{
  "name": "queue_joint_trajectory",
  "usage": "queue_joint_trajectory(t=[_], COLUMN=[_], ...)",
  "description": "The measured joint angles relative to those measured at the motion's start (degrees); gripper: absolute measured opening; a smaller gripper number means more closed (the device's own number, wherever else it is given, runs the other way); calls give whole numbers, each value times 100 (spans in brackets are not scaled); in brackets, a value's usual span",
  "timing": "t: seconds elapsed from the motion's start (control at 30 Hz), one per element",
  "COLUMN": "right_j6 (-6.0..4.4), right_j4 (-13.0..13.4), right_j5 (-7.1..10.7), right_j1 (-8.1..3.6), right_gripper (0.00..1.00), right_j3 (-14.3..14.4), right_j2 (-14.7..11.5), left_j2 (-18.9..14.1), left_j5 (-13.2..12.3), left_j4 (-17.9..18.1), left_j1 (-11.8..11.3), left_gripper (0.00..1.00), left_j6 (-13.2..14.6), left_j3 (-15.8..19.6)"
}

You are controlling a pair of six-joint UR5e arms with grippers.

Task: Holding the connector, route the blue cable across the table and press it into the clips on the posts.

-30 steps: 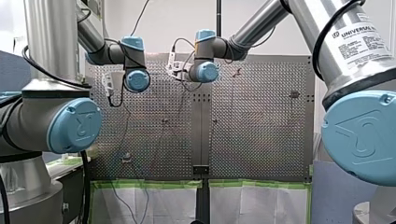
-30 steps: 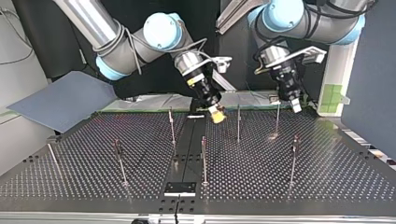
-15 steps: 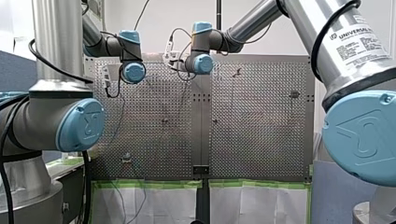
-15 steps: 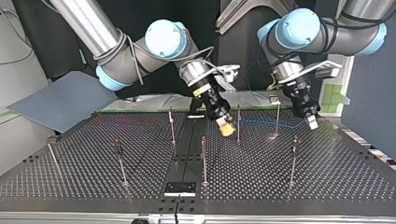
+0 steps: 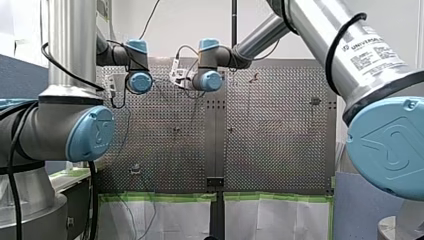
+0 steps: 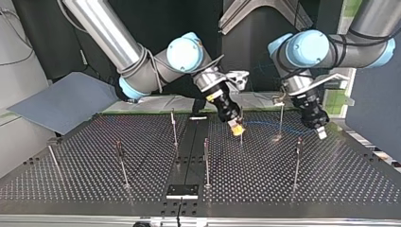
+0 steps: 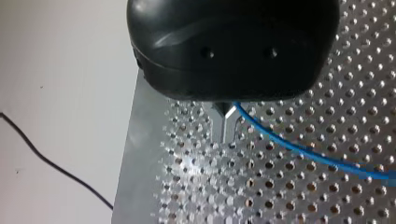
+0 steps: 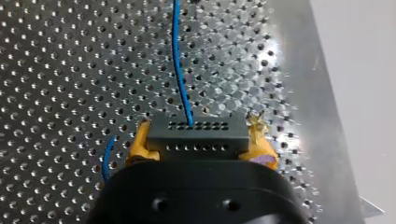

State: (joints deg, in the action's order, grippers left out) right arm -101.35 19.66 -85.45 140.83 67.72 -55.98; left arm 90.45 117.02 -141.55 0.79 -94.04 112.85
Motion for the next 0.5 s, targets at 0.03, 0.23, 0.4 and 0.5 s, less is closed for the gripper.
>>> queue_joint_trajectory(t=[0.03,0.23,0.4,0.5], right_j6=[0,0,-2,-19], right_j4=[-20,-142,-217,-235], right_j5=[1,1,1,1], right_j1=[0,1,-9,-39], right_gripper=[0,0,0,0], right_j3=[-47,-272,-410,-445], right_j2=[23,63,69,72], left_j2=[1,8,22,112], left_j5=[-41,-370,-660,-824], left_j4=[10,123,286,320], left_j1=[-43,-246,-308,-346], left_gripper=[0,0,0,0], left_j6=[-8,-142,-368,-443], left_j3=[-3,-47,-71,-141])
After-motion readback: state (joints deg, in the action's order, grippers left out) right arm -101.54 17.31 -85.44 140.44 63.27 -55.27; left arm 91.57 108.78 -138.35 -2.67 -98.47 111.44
